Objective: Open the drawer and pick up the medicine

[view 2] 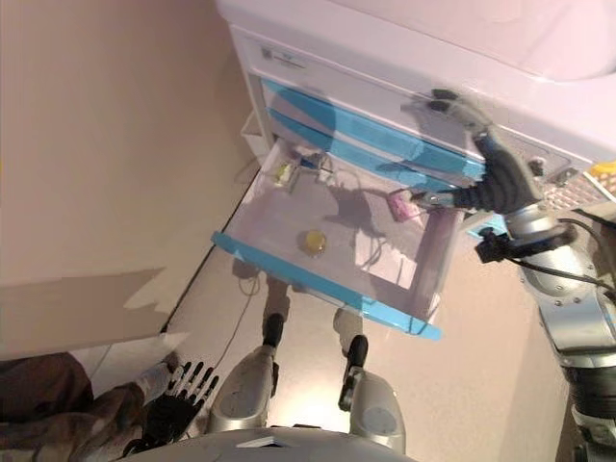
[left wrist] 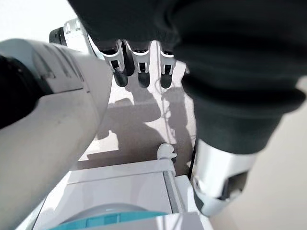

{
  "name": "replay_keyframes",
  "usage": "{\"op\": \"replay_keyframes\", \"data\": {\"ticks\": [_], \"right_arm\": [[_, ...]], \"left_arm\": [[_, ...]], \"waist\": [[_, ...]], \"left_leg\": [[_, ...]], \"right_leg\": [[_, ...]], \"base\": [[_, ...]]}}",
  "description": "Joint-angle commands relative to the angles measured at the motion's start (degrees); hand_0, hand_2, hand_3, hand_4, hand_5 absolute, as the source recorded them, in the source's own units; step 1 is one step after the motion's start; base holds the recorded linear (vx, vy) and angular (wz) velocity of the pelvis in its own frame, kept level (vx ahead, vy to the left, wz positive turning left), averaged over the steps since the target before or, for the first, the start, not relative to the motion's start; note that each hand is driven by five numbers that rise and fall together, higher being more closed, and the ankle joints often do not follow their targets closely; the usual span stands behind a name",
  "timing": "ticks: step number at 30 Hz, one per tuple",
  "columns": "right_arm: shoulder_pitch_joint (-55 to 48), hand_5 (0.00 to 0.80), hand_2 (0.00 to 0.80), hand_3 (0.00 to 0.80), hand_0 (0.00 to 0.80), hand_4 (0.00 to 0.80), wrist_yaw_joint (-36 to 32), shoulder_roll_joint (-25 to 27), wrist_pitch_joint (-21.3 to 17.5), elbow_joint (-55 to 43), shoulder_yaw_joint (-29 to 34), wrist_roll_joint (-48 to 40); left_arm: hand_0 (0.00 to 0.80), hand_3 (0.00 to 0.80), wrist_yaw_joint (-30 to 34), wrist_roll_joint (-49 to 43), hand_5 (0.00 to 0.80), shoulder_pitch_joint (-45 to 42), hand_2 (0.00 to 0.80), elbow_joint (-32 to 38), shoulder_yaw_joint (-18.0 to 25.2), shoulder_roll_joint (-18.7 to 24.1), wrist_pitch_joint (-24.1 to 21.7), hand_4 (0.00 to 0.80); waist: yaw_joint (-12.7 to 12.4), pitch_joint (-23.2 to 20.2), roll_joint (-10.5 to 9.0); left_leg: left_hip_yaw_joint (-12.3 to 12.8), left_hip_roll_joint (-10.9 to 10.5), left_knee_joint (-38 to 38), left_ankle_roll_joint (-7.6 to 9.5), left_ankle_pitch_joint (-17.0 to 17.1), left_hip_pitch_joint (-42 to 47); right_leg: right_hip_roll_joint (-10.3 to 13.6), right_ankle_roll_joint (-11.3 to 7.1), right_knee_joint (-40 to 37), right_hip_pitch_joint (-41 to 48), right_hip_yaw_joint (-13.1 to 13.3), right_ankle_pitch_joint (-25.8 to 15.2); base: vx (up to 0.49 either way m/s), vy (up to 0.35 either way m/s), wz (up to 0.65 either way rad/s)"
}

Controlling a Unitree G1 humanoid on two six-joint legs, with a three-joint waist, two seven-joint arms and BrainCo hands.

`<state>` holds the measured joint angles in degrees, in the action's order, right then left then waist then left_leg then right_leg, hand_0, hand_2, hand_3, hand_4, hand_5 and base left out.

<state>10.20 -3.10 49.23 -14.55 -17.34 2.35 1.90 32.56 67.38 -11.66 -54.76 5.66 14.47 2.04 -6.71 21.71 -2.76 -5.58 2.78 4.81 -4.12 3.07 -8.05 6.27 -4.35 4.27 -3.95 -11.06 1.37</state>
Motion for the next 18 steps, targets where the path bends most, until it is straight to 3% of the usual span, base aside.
{"op": "replay_keyframes", "data": {"ticks": [1, 8, 18], "right_arm": [[4.9, 0.0, 0.0, 0.0, 0.0, 0.0, -2.6, 3.5, 0.0, -5.0, -3.9, 2.7], [9.6, 0.0, 0.0, 0.0, 0.0, 0.0, -4.0, 3.8, 2.6, -3.4, -13.7, 9.4], [14.2, 0.0, 0.0, 0.0, 0.0, 0.0, 0.8, 4.3, 5.8, 6.0, -25.2, 17.0]], "left_arm": [[0.0, 0.0, -0.6, -0.9, 0.0, 0.9, 0.0, 1.6, -2.2, 3.2, -1.7, 0.0], [0.0, 0.0, -1.4, 0.5, 0.0, 1.9, 0.0, 2.2, -3.7, 4.5, -1.9, 0.0], [0.0, 0.0, -1.8, 1.9, 0.0, 3.7, 0.0, 2.9, -5.8, 6.6, -2.6, 0.0]], "waist": [[-1.5, 0.3, -1.75], [-3.1, 1.6, -1.91], [-4.7, 4.3, -2.55]], "left_leg": [[0.6, -2.0, 3.4, 1.54, -5.4, -2.2], [-0.4, -2.3, 3.4, 1.43, -4.8, -3.2], [-1.6, -2.6, 4.4, 1.65, -4.7, -5.7]], "right_leg": [[0.1, -1.54, 1.1, -0.7, -0.1, -0.4], [0.0, -1.2, 1.5, -1.2, -1.3, -0.3], [-0.4, -0.95, 1.5, -2.7, -2.5, -0.9]], "base": [[-0.04, -0.006, 0.16], [-0.039, -0.006, 0.11], [-0.049, -0.034, 0.08]]}}
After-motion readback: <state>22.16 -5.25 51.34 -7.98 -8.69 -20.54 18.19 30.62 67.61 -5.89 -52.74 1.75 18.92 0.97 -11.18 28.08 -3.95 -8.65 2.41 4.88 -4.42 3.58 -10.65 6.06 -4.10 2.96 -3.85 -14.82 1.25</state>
